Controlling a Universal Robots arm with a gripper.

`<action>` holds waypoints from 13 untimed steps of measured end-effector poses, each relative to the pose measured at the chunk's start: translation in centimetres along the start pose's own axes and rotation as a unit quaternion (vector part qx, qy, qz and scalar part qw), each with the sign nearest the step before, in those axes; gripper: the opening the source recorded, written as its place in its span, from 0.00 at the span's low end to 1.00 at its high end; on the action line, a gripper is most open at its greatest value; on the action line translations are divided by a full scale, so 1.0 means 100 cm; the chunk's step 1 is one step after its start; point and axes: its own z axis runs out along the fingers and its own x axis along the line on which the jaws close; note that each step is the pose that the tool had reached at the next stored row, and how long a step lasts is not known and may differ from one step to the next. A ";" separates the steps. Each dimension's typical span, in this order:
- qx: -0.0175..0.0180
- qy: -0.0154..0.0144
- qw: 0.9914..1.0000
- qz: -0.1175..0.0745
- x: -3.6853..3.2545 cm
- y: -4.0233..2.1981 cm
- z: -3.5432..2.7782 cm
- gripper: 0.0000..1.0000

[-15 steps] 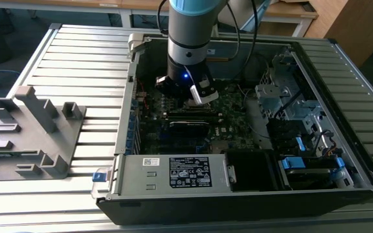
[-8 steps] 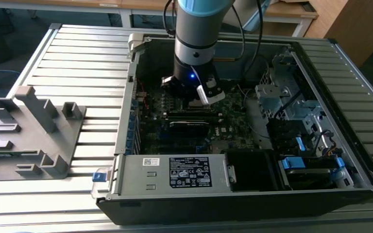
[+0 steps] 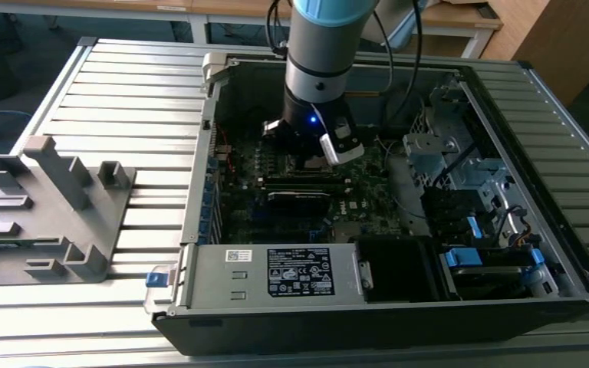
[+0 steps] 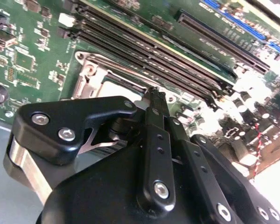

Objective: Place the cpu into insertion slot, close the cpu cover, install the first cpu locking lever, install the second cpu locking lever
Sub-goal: 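Install the second cpu locking lever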

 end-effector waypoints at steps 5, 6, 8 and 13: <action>0.000 0.000 1.000 0.000 -0.0046 0.0062 0.0009 0.11; 0.000 0.000 1.000 0.000 -0.0046 0.0092 0.0013 0.11; 0.000 0.000 1.000 0.000 -0.0044 0.0149 0.0020 0.11; 0.000 0.000 1.000 0.000 -0.0063 0.0240 0.0034 0.11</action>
